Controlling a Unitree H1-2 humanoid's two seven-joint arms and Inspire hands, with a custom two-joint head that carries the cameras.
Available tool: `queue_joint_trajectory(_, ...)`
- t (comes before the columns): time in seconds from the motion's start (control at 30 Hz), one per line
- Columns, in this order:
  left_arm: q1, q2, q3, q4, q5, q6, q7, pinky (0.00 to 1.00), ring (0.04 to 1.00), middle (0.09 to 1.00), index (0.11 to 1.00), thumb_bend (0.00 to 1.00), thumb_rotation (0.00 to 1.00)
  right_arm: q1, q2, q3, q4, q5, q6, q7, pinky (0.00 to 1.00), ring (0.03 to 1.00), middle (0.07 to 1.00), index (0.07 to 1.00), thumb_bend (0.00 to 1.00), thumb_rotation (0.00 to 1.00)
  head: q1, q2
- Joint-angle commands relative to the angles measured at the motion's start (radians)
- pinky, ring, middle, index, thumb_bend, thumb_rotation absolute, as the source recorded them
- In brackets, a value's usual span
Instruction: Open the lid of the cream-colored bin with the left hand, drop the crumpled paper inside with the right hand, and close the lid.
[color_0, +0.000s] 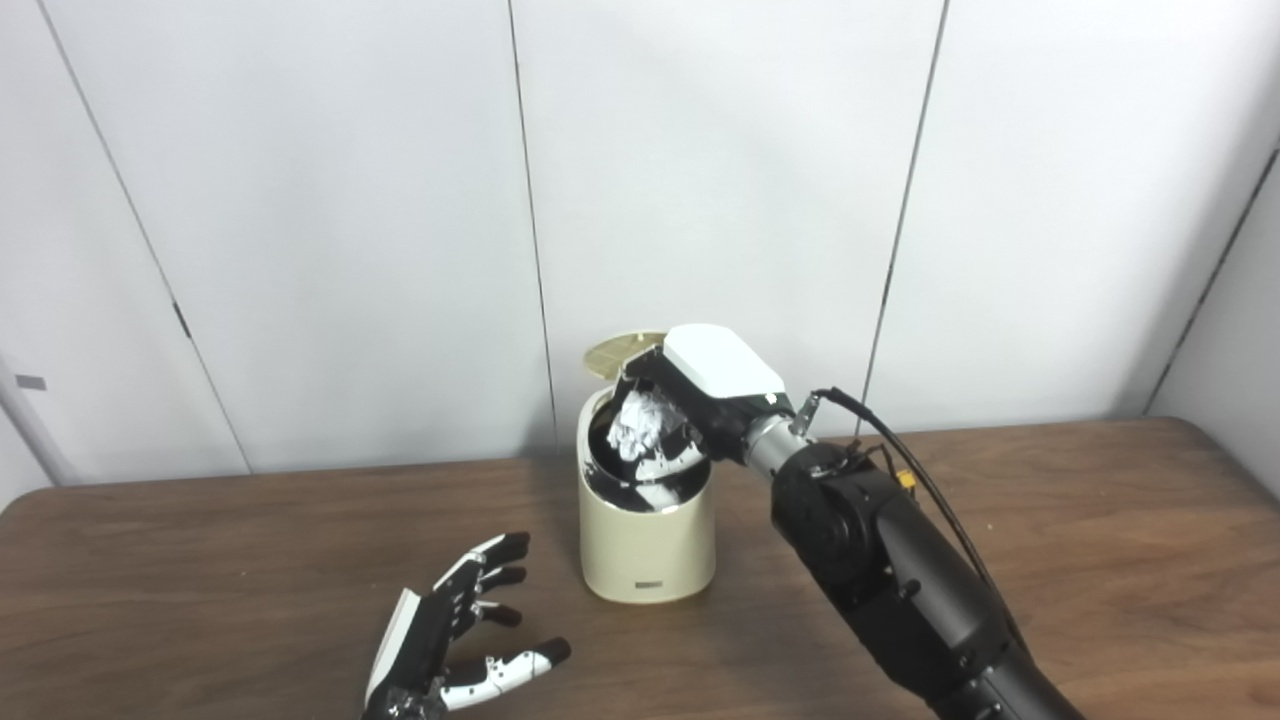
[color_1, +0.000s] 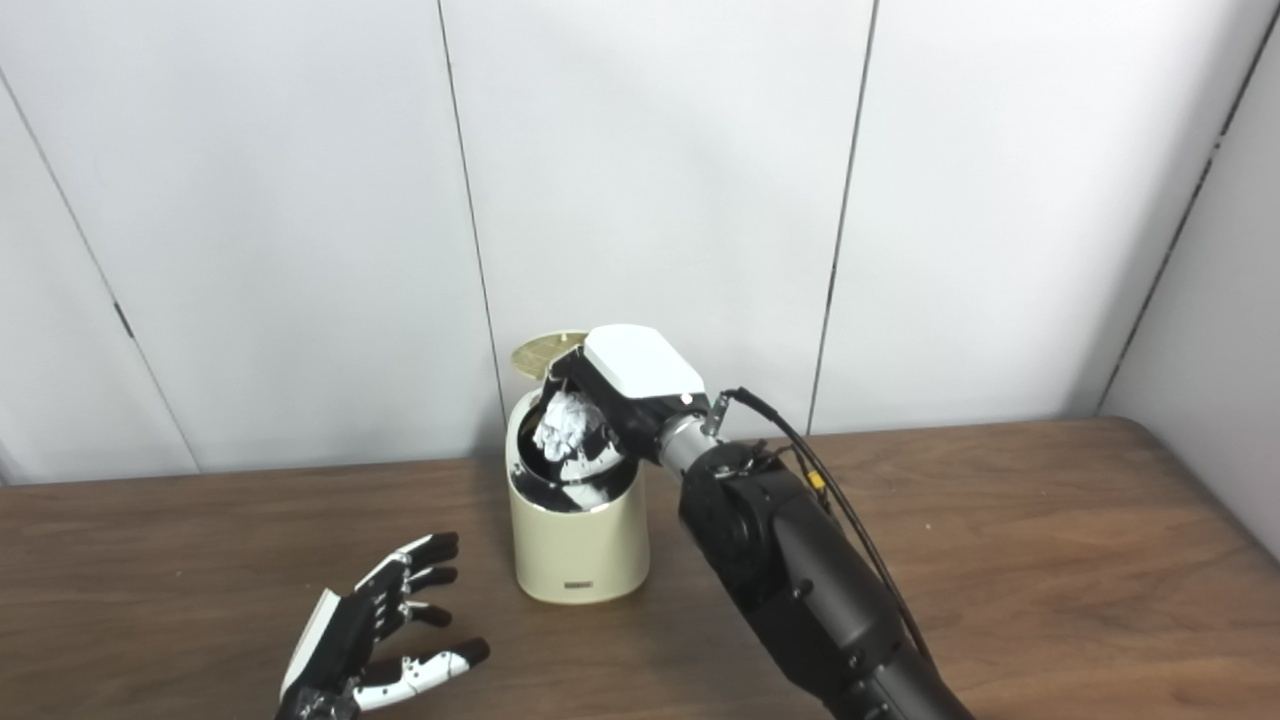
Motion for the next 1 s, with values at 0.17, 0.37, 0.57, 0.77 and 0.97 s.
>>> queue_joint_trajectory(0.17,-0.034,0.004,0.001,-0.016,0.005,-0.047,0.012,0.61,0.803,0.852,0.870,0.79,0.15,-0.043,-0.035,0.047,-0.045,-0.105,0.036,0.075,0.32,0.479,0.558,0.501,0.52,0.07,-0.002,0.002)
queue_joint_trajectory(0.37,-0.033,0.003,0.004,-0.018,-0.006,-0.041,0.007,0.63,0.807,0.855,0.871,0.79,0.14,-0.034,-0.038,0.044,-0.067,-0.113,0.039,0.111,0.37,0.559,0.683,0.576,0.70,0.16,-0.002,0.001)
queue_joint_trajectory(0.57,-0.032,0.004,0.005,-0.025,-0.008,-0.033,0.005,0.63,0.809,0.857,0.872,0.78,0.13,-0.027,-0.038,0.045,-0.081,-0.122,0.038,0.122,0.38,0.550,0.675,0.679,0.89,0.18,-0.003,0.000)
queue_joint_trajectory(0.77,-0.036,0.007,0.004,-0.015,-0.001,-0.042,0.008,0.63,0.808,0.856,0.871,0.78,0.14,-0.023,-0.044,0.046,-0.087,-0.121,0.026,0.124,0.41,0.587,0.698,0.707,0.90,0.19,-0.005,-0.001)
queue_joint_trajectory(0.97,-0.036,0.007,0.006,-0.016,-0.008,-0.040,0.006,0.65,0.814,0.858,0.869,0.79,0.13,-0.019,-0.045,0.046,-0.085,-0.122,0.017,0.126,0.44,0.644,0.751,0.728,0.92,0.20,-0.005,-0.003)
